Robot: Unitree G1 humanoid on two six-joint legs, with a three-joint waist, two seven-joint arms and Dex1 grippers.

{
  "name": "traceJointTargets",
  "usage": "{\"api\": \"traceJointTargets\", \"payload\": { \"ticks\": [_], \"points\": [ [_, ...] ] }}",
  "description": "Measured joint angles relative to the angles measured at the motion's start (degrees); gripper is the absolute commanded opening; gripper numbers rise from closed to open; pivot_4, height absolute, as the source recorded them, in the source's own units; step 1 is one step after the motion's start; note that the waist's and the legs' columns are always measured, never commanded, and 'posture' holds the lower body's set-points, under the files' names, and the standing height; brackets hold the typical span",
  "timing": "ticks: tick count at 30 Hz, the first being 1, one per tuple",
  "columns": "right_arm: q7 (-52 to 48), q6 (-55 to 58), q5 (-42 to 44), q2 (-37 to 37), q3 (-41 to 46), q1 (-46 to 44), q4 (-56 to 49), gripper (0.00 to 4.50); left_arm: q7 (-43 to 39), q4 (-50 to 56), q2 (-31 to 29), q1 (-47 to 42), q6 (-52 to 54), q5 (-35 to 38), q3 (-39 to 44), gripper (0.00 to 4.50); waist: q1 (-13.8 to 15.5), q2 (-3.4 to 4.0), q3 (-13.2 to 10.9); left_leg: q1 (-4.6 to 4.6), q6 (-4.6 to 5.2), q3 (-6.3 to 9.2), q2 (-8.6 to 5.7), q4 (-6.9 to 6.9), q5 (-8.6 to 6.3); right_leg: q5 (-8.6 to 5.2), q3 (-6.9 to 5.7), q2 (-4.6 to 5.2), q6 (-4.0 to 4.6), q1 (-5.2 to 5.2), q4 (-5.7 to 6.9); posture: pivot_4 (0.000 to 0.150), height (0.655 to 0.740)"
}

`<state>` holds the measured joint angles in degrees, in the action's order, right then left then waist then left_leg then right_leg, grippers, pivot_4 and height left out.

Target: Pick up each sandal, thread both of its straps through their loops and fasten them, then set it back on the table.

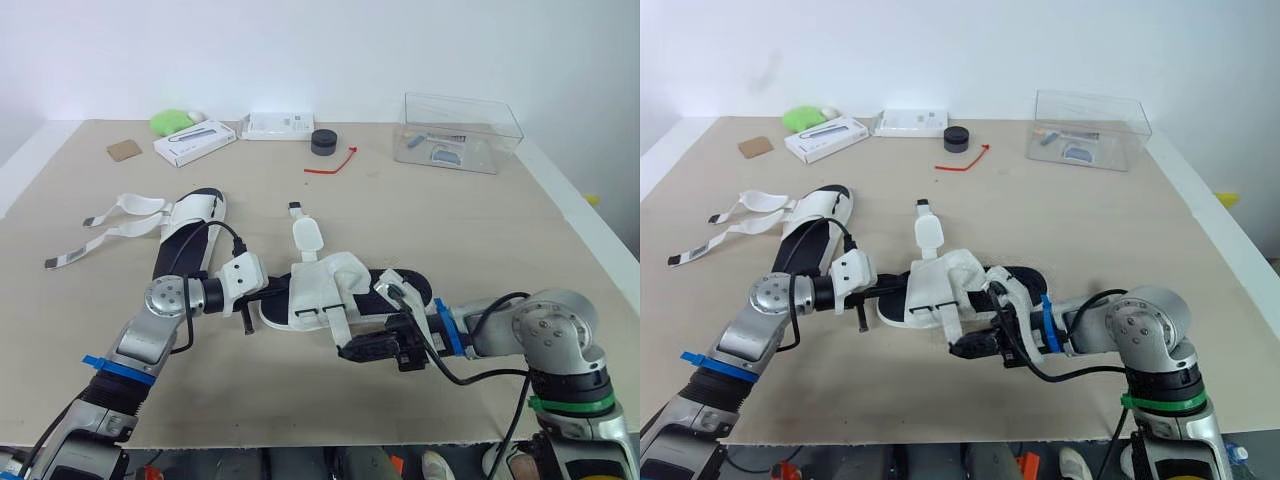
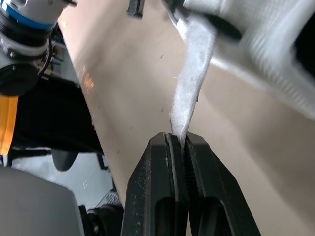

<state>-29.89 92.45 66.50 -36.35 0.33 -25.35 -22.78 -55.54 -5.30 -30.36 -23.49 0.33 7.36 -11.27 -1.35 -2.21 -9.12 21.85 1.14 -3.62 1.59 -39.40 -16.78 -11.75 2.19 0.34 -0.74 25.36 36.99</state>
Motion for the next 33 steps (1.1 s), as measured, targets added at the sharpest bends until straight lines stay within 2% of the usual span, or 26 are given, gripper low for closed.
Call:
{"api": "traceJointTargets", "payload": {
  "ticks": [6,11,17,23,26,29,30,32,33],
  "points": [
    [-3.83,0.1,8.66,-8.4,-1.12,0.99,-2.57,0.07,-0.02,-0.01,-0.06,0.02,0.01,-0.03,0.02,0.0,-0.01,0.02,-0.01,0.02,0.01,-0.01,-0.01,-0.01,-0.01,-0.09,0.02,0.0,-0.14,0.01,-0.01,0.15,0.74],
    [-5.54,-0.04,11.59,-10.3,-1.73,1.28,-2.77,0.07,-0.05,-0.02,-0.05,0.0,0.01,-0.08,0.0,0.0,0.01,0.01,-0.01,0.02,0.01,0.01,0.0,-0.01,-0.01,-0.09,0.01,0.0,-0.15,0.01,-0.01,0.15,0.74],
    [-8.16,-0.41,13.85,-12.75,-1.74,2.09,-2.81,0.07,-0.46,-0.02,-0.04,0.0,0.02,-0.08,-0.1,0.0,0.02,0.01,-0.01,0.05,0.02,0.0,-0.01,-0.02,-0.01,-0.09,0.01,0.03,-0.14,0.01,-0.03,0.15,0.74],
    [-9.28,-3.19,11.66,-14.48,-2.8,4.36,-4.7,0.07,-0.94,-0.02,-0.03,-0.08,0.02,-0.12,-0.08,0.0,0.03,0.01,-0.01,0.06,0.05,0.0,-0.01,-0.02,-0.03,-0.1,0.01,0.03,-0.16,0.01,-0.03,0.15,0.74],
    [-10.12,-5.74,9.28,-14.43,-3.69,4.26,-5.34,1.17,-1.08,-0.16,-0.04,-0.11,-0.03,-0.24,-0.08,0.0,0.02,0.01,-0.01,0.05,0.05,0.0,-0.01,-0.03,-0.03,-0.1,0.0,0.02,-0.16,0.01,-0.03,0.15,0.74],
    [-12.34,-8.04,6.24,-15.25,-5.34,4.13,-6.67,2.53,-1.17,-0.24,-0.04,-0.19,-0.04,-0.26,-0.09,0.0,0.02,0.01,-0.01,0.05,0.05,0.01,-0.01,-0.04,-0.03,-0.1,-0.01,0.02,-0.16,0.01,-0.03,0.15,0.74],
    [-13.88,-9.7,4.35,-16.42,-6.4,3.83,-7.43,2.82,-1.17,-0.27,-0.04,-0.22,-0.04,-0.29,-0.09,0.0,0.02,0.01,-0.01,0.05,0.05,-0.01,-0.01,-0.04,-0.03,-0.1,0.0,0.02,-0.16,0.02,-0.03,0.15,0.74],
    [-17.28,-13.86,-0.29,-19.26,-8.75,3.24,-9.06,3.85,-1.18,-0.29,0.02,-0.3,-0.05,-0.39,-0.11,0.0,0.03,0.03,-0.02,0.06,0.05,0.0,-0.03,-0.07,-0.03,-0.11,-0.02,0.02,-0.17,0.03,-0.02,0.15,0.74],
    [-19.0,-15.94,-2.59,-20.69,-9.57,2.91,-9.86,4.15,-1.21,-0.31,0.01,-0.33,-0.05,-0.45,-0.12,0.0,0.03,0.03,-0.01,0.05,0.05,0.0,-0.03,-0.07,-0.03,-0.12,-0.02,0.02,-0.19,0.02,-0.02,0.15,0.74]
  ]
}}
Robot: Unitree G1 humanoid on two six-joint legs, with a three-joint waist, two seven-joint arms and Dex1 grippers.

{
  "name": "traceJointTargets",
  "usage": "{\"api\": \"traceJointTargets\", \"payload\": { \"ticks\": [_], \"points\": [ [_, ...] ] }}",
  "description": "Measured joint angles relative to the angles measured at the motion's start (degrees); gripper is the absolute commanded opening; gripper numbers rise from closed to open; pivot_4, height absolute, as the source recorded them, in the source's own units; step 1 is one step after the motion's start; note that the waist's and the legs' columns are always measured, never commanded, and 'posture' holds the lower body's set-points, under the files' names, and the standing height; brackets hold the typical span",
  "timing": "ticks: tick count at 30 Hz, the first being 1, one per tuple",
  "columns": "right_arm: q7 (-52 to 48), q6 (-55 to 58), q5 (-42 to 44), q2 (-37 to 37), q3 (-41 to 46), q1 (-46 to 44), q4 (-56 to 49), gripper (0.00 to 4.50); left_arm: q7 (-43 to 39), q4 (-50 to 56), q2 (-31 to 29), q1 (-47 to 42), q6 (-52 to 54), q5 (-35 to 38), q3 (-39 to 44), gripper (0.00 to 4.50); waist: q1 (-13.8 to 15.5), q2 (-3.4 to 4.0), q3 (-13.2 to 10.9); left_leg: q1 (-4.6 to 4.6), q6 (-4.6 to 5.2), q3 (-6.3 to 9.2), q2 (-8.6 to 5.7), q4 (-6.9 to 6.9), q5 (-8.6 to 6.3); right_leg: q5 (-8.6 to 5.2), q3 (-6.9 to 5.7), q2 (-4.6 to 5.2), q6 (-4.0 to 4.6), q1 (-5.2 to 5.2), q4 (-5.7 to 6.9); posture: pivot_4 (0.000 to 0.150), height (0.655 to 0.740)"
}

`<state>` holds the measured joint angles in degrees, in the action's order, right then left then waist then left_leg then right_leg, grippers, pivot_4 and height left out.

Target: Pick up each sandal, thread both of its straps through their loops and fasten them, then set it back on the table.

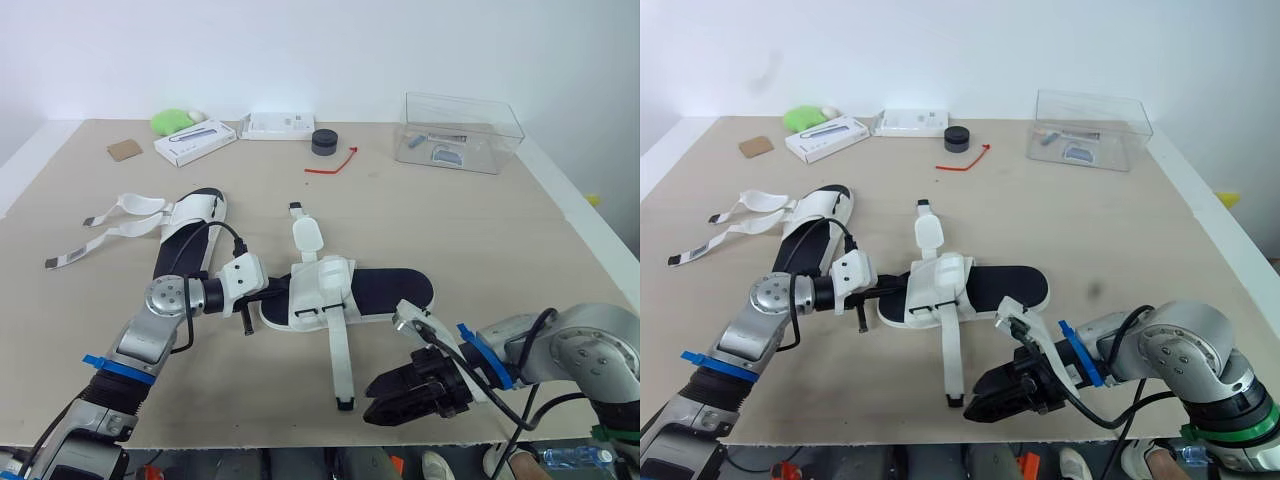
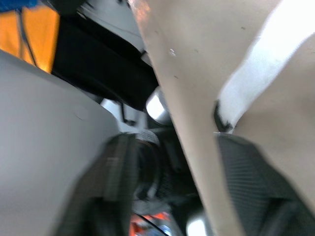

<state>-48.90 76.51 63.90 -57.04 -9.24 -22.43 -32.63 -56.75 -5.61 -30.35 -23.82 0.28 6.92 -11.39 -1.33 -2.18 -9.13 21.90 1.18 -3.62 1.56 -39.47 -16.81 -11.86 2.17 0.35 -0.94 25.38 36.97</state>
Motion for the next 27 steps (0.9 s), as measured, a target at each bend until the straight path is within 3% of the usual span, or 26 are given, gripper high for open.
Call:
{"api": "traceJointTargets", "payload": {
  "ticks": [1,3,5,9,15,17,21,27],
  "points": [
    [-2.15,-2.9,-2.81,-1.5,-0.68,-0.18,-0.71,4.41,-0.01,-0.01,0.02,-0.02,-0.01,-0.08,0.0,0.0,0.0,-0.01,0.0,0.0,0.0,0.01,0.0,-0.01,0.0,-0.01,-0.01,-0.01,-0.02,0.0,0.0,0.15,0.74],
    [-6.72,-11.27,-9.9,-4.06,-2.69,0.18,-1.32,4.41,-0.02,-0.06,0.06,-0.04,-0.09,-0.16,0.0,0.0,0.02,-0.01,0.0,0.0,0.0,0.01,0.0,-0.01,0.0,-0.12,-0.03,-0.02,-0.2,0.0,0.0,0.15,0.74],
    [-12.82,-30.69,-23.24,-4.66,-4.25,1.21,-0.5,4.41,-0.05,-0.32,0.13,-0.11,-0.37,-0.2,0.0,0.0,0.02,-0.01,0.0,-0.03,0.0,-0.02,-0.01,-0.02,0.0,-0.14,-0.03,-0.06,-0.23,0.0,0.0,0.15,0.74],
    [-18.79,-60.78,-39.18,-1.15,-4.34,1.21,5.07,4.41,-0.15,-0.6,0.35,-0.26,-0.44,-0.17,-0.01,0.0,0.1,-0.02,0.01,-0.07,0.0,-0.07,-0.03,-0.05,0.0,-0.14,-0.06,-0.08,-0.24,-0.03,0.01,0.15,0.74],
    [-14.35,-123.84,-65.2,8.83,-4.37,-1.06,27.91,4.41,-1.54,-0.46,0.94,-0.5,0.2,1.41,0.02,0.0,0.14,0.01,-0.02,-0.18,0.0,-0.31,-0.15,-0.04,-0.01,0.07,0.12,0.0,-0.01,-0.05,0.05,0.15,0.74],
    [-12.31,-135.37,-70.05,9.4,-4.42,-1.21,31.88,4.41,-2.17,-0.23,1.0,-0.43,0.71,2.22,0.04,0.0,0.13,0.03,-0.03,-0.18,0.02,-0.35,-0.16,-0.04,-0.03,0.07,0.2,0.03,0.0,-0.04,0.06,0.15,0.74],
    [-7.43,-148.07,-74.63,10.01,-4.77,-1.03,36.89,4.41,-2.59,0.29,0.92,-0.19,1.4,2.59,0.05,0.0,0.14,0.03,-0.03,-0.27,0.05,-0.52,-0.17,-0.04,-0.06,0.06,0.43,0.09,0.01,-0.06,0.08,0.15,0.74],
    [-1.54,-151.2,-79.51,11.97,-4.77,-1.62,36.68,4.41,-2.95,1.11,0.65,0.65,1.51,2.76,0.06,0.0,0.14,0.02,-0.03,-0.56,0.04,-0.75,-0.16,-0.04,-0.06,0.11,0.63,0.08,0.04,-0.18,0.19,0.15,0.74]
  ]
}}
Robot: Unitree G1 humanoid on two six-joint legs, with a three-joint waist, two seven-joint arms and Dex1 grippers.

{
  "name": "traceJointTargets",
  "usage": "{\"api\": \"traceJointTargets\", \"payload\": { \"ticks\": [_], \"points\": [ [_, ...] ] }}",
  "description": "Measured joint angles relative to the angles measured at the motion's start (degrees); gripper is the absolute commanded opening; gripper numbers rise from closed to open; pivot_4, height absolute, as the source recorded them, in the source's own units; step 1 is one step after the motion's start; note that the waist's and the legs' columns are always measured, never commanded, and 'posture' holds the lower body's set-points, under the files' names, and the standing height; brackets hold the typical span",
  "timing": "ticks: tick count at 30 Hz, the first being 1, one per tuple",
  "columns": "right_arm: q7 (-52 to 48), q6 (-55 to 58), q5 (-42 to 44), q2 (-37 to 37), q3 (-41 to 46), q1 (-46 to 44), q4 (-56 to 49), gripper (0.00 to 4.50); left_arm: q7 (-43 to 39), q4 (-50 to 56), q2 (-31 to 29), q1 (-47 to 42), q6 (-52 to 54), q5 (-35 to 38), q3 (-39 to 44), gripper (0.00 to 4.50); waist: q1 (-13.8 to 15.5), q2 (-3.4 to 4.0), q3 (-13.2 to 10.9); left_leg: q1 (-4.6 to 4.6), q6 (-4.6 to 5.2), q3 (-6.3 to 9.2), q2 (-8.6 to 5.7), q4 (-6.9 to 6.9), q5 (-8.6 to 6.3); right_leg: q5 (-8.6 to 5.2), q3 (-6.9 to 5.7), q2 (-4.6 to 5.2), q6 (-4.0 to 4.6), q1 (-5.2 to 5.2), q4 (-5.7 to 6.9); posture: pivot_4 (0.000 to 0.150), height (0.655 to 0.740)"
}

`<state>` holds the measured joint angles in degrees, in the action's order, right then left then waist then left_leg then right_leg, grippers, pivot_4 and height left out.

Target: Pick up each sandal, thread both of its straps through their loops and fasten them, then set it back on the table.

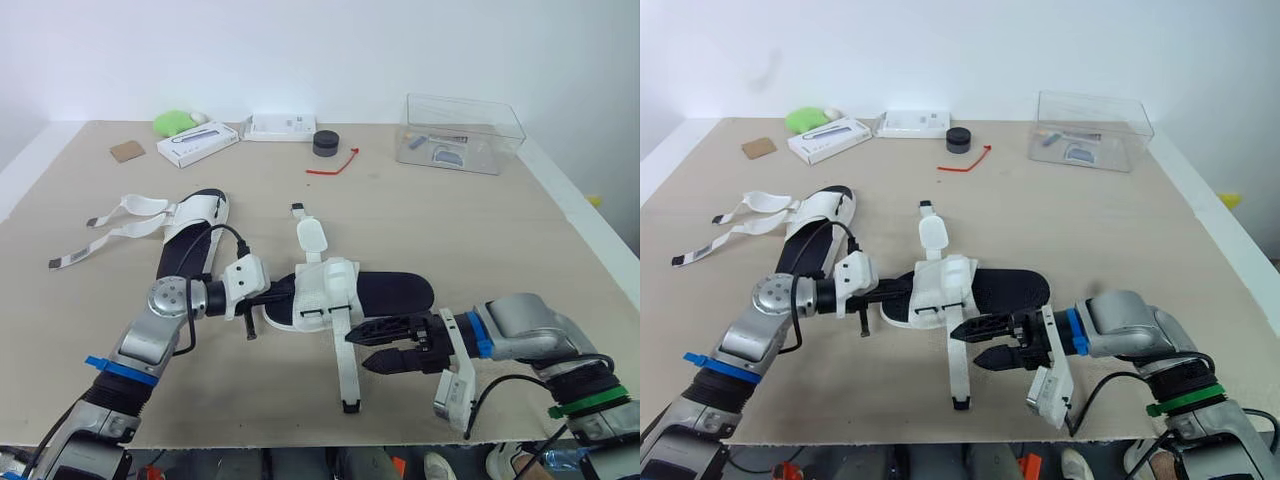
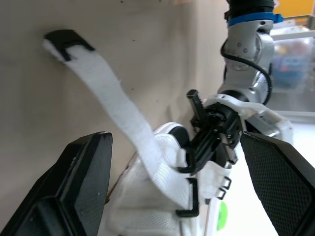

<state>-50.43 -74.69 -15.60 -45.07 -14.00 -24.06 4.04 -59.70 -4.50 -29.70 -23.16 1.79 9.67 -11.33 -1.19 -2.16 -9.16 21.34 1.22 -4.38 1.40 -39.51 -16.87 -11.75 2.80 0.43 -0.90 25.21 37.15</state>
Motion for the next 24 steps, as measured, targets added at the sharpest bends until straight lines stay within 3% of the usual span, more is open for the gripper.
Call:
{"api": "traceJointTargets", "payload": {
  "ticks": [8,16,18,20,23,24],
  "points": [
    [2.57,2.76,-6.34,0.02,-2.41,-3.76,0.07,4.41,-0.37,0.41,-0.03,0.01,0.85,0.03,0.02,0.0,-0.01,0.0,0.0,-0.08,0.0,-0.13,0.0,0.0,0.0,0.04,0.01,-0.03,-0.01,-0.02,0.01,0.15,0.74],
    [5.7,3.7,-7.25,0.67,-6.49,-6.23,1.73,4.41,-0.17,0.75,-0.05,0.51,1.05,0.05,0.19,0.0,-0.01,0.0,0.0,-0.08,0.0,-0.12,0.01,0.0,0.0,0.03,0.08,-0.03,0.01,-0.01,0.02,0.15,0.74],
    [5.84,5.16,-5.25,0.69,-8.93,-6.35,2.47,3.77,-0.11,0.78,-0.09,0.6,1.05,0.05,0.22,0.0,-0.01,0.0,0.0,-0.08,0.0,-0.13,0.02,0.01,0.0,0.03,0.15,-0.04,0.01,-0.01,0.02,0.15,0.74],
    [5.69,6.39,-3.36,0.47,-10.12,-6.35,2.46,3.42,-0.04,0.78,-0.11,0.61,1.05,0.04,0.22,0.0,-0.01,0.0,0.0,-0.09,0.0,-0.12,0.02,0.0,0.0,0.03,0.16,-0.04,0.01,-0.01,0.02,0.15,0.74],
    [5.11,8.8,0.01,0.17,-12.34,-6.35,2.36,2.15,0.24,0.78,-0.12,0.64,1.05,0.02,0.22,0.0,-0.01,0.0,0.0,-0.09,0.01,-0.13,0.03,0.0,0.0,0.04,0.18,-0.03,0.02,-0.01,0.02,0.15,0.74],
    [4.44,9.87,1.33,-0.03,-13.17,-6.29,2.32,1.54,0.31,0.78,-0.12,0.64,1.05,0.01,0.21,0.0,-0.01,0.0,0.0,-0.1,0.0,-0.13,0.03,0.0,0.0,0.05,0.18,-0.03,0.02,-0.01,0.02,0.15,0.74]
  ]
}}
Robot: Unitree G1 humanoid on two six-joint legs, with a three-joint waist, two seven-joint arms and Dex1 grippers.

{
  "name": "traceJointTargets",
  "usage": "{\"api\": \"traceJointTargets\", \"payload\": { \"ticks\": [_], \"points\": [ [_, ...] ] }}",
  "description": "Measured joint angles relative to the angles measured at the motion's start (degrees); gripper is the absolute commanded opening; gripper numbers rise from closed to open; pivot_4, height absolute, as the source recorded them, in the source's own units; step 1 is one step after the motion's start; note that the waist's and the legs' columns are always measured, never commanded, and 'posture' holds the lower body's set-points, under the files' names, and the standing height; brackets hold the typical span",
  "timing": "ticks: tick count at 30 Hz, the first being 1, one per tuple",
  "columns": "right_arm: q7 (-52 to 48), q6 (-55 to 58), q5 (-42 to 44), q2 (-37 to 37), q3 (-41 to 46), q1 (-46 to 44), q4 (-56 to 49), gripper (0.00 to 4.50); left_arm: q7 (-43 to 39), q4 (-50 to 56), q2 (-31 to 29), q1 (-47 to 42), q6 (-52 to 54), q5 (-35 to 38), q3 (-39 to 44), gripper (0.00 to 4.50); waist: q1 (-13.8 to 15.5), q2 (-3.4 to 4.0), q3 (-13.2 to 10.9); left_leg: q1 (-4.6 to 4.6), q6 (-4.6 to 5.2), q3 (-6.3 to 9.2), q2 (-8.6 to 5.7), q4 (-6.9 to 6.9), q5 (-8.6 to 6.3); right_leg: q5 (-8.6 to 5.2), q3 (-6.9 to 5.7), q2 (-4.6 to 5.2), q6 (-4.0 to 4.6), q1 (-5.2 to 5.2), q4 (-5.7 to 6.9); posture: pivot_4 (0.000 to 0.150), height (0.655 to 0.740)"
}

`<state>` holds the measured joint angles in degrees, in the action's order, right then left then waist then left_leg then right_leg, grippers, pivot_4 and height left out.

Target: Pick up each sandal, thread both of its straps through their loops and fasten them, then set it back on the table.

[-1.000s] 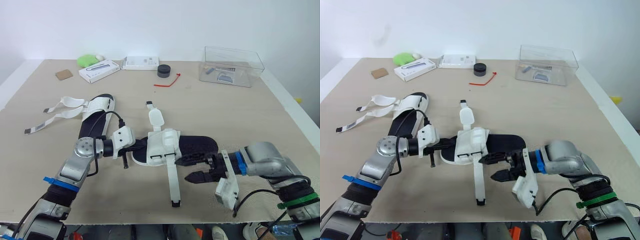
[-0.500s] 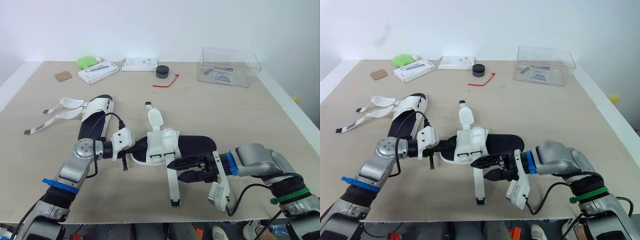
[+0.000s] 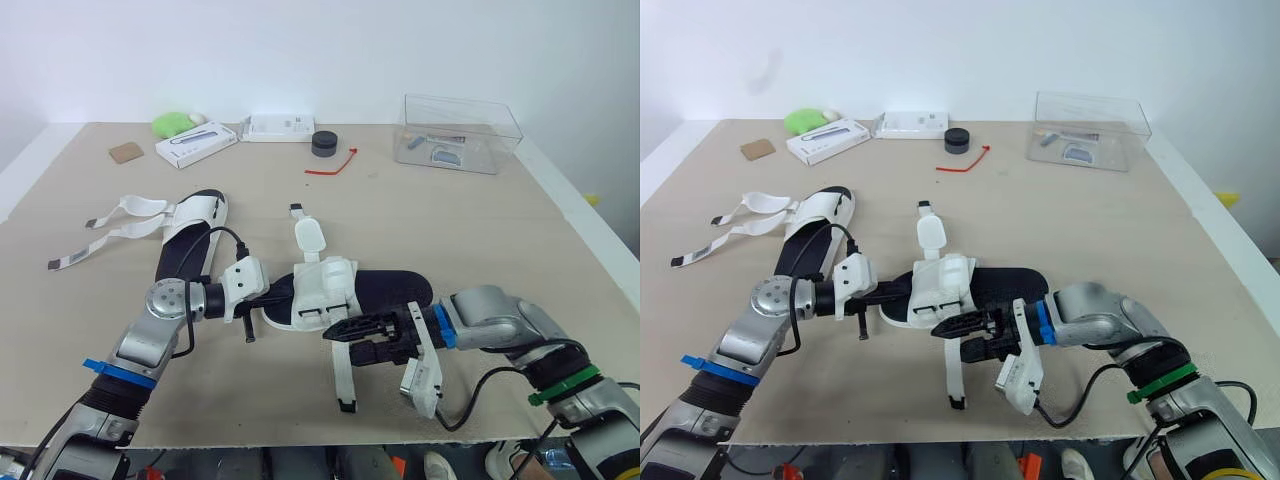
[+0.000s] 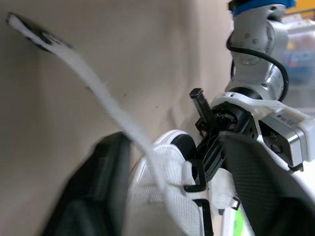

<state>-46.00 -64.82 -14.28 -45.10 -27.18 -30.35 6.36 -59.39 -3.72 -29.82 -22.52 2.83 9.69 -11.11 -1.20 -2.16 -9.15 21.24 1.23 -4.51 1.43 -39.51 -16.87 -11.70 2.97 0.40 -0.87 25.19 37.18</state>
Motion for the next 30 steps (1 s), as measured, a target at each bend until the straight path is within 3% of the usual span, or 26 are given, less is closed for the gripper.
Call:
{"api": "traceJointTargets", "payload": {
  "ticks": [4,11,18,20,22,30],
  "points": [
    [-2.12,2.9,4.99,-0.75,-2.25,0.06,-0.05,0.19,0.05,0.0,-0.1,0.0,0.0,-0.05,0.0,0.0,0.0,0.0,0.0,-0.02,0.0,-0.01,0.02,0.0,0.0,0.01,0.0,0.0,0.01,0.0,0.0,0.15,0.74],
    [-6.51,17.98,21.32,-1.01,-3.61,3.68,-4.4,0.19,0.03,-0.01,-0.36,-0.01,-0.03,-0.11,-0.01,0.0,0.01,-0.01,0.0,-0.01,0.0,0.02,0.11,0.0,0.0,0.03,0.01,0.07,0.06,-0.01,0.0,0.15,0.74],
    [-1.81,54.81,42.47,4.16,4.0,4.39,-13.05,0.19,0.14,-0.07,-0.57,-0.01,-0.02,-0.26,0.07,0.0,0.01,-0.02,0.02,-0.01,-0.03,0.04,0.21,-0.09,0.03,0.19,-0.12,0.04,0.15,-0.02,0.01,0.15,0.74],
    [3.35,70.7,49.32,6.97,6.99,2.94,-13.44,0.19,0.08,-0.05,-0.61,0.1,-0.02,-0.26,0.01,0.0,-0.02,-0.03,0.03,0.04,-0.04,0.0,0.23,-0.1,0.03,0.22,-0.13,0.04,0.18,0.04,0.01,0.15,0.74],
    [6.37,81.15,52.67,8.33,9.31,1.74,-13.55,0.19,0.08,-0.06,-0.6,0.12,-0.03,-0.26,-0.1,0.0,0.0,-0.03,0.03,0.12,-0.04,0.06,0.23,-0.1,0.03,0.21,-0.16,0.02,0.19,0.07,0.01,0.15,0.74],
    [8.11,98.07,55.52,10.94,13.59,-0.9,-13.55,0.19,0.13,-0.04,-0.55,0.12,-0.08,-0.26,-0.08,0.0,0.0,-0.03,0.03,0.17,-0.03,0.04,0.2,-0.09,0.02,0.2,-0.17,-0.13,0.12,0.11,-0.01,0.15,0.74]
  ]
}}
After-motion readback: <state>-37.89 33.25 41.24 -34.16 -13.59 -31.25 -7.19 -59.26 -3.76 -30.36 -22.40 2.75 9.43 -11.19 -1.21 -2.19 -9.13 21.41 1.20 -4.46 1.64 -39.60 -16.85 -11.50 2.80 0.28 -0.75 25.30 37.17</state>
